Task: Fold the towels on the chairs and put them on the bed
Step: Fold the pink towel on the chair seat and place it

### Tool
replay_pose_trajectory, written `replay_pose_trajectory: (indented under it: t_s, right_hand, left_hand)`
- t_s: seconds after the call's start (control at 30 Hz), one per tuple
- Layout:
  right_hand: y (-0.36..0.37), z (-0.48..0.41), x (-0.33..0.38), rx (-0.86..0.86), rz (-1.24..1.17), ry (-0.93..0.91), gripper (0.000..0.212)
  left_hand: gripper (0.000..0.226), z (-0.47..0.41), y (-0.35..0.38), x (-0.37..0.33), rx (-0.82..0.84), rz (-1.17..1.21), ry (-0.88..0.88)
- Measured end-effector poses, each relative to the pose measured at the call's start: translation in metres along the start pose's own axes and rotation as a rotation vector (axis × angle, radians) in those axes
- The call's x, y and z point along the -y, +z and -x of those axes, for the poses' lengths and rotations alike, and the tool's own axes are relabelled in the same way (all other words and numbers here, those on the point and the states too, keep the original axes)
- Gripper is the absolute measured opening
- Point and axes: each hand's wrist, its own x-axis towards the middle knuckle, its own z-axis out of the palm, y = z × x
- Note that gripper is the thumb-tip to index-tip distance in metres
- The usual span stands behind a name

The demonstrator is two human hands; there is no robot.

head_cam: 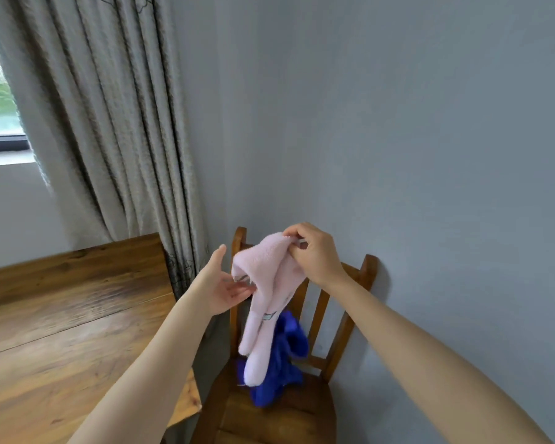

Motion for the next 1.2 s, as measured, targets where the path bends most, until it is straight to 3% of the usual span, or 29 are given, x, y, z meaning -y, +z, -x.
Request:
replay_pose_trajectory:
  t_s: [0.1, 0.2, 0.33, 0.53, 0.6, 0.7, 0.77, 0.87, 1.0, 1.2]
  right_hand:
    - [-0.005, 0.021, 0.007, 0.117, -0.072, -0.011, 0.015]
    - [-0.006, 0.049, 0.005, 0.224, -0.110, -0.012, 0.013]
    - [0.001, 0.090, -0.007, 0.345, -0.141, 0.027, 0.009]
    - [0.027, 0.154, -0.005, 0.489, -0.088, 0.107, 0.011]
    - [0.026, 0.159, 0.001, 0.472, -0.034, 0.156, 0.010]
    - [0.019, 0.152, 0.017, 0.314, -0.020, 0.294, 0.016]
    - [0.016, 0.147, 0.029, 0.285, -0.118, 0.430, 0.039]
    - [0.020, 0.151, 0.045, 0.420, -0.421, 0.584, 0.067]
    - [0.042, 0.178, 0.065, 0.539, -0.593, 0.616, 0.034]
    - [0.031, 0.205, 0.095, 0.229, -0.781, 0.708, 0.024]
  left_hand:
    - [0.069, 0.012, 0.002, 0.012, 0.044, 0.090, -0.016]
    - [0.042, 0.026, 0.004, 0.025, 0.000, -0.048, 0.110]
    - [0.043, 0.040, -0.011, 0.038, -0.032, -0.064, 0.245]
    - [0.039, 0.074, -0.025, 0.050, 0.070, -0.222, 0.452]
    - [0.042, 0.085, -0.024, 0.054, 0.084, -0.338, 0.431]
    - [0.028, 0.109, -0.024, 0.060, 0.197, -0.563, 0.370]
    - [0.022, 0.127, -0.029, 0.059, 0.275, -0.656, 0.372]
    - [0.021, 0.152, -0.044, 0.054, 0.371, -0.709, 0.370]
    - [0.025, 0.178, -0.070, 0.050, 0.429, -0.778, 0.359]
    - [0.040, 0.187, -0.099, 0.059, 0.451, -0.770, 0.326]
